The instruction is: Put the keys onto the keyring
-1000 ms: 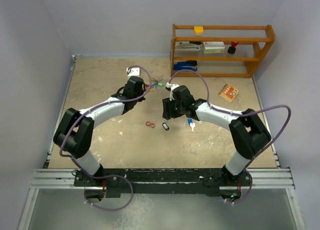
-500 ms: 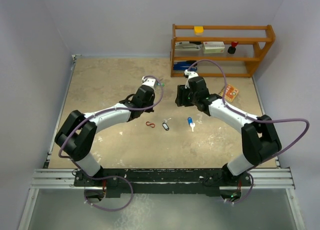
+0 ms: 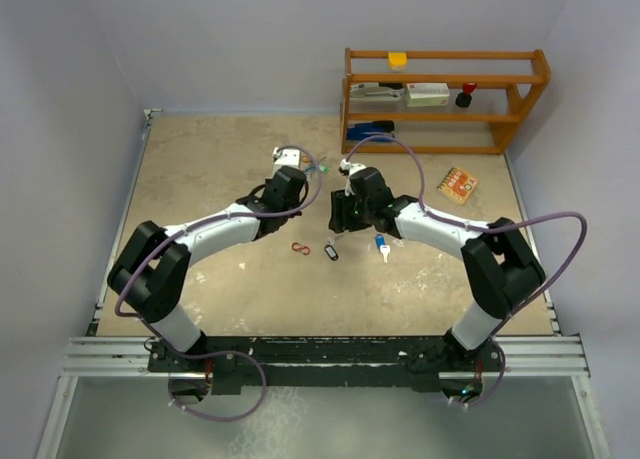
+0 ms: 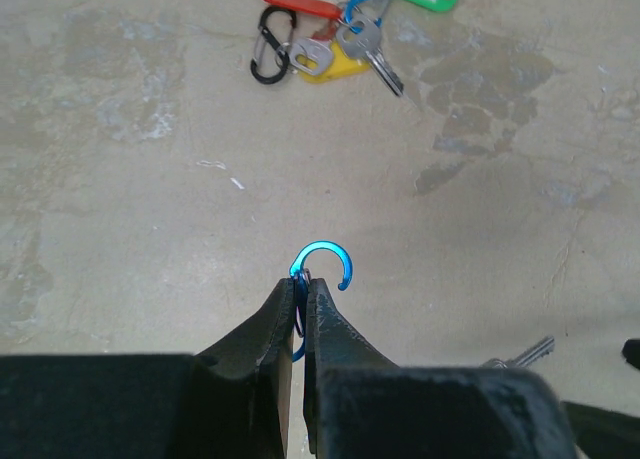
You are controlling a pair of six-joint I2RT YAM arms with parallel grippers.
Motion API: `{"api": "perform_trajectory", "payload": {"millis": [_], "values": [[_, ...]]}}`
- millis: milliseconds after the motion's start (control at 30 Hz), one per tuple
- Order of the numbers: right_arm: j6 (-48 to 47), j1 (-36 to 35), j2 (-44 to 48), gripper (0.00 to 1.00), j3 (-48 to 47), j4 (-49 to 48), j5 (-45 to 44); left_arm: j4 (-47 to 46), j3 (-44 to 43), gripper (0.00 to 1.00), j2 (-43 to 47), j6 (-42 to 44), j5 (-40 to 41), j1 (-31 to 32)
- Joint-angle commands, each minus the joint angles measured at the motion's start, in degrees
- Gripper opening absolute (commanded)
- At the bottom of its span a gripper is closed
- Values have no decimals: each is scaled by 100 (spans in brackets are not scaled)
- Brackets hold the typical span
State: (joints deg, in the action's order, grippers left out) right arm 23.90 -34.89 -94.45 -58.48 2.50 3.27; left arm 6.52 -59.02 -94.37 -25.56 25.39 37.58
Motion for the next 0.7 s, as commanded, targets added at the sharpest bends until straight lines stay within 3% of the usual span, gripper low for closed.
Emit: {"api": "perform_trajectory", "payload": {"millis": [0, 667], "values": [[386, -229, -145, 54, -136, -64, 162, -130, -202, 0, 445, -237, 388, -164], [934, -453, -488, 48, -138, -53, 300, -299, 48, 0, 733, -283, 459, -400]]}}
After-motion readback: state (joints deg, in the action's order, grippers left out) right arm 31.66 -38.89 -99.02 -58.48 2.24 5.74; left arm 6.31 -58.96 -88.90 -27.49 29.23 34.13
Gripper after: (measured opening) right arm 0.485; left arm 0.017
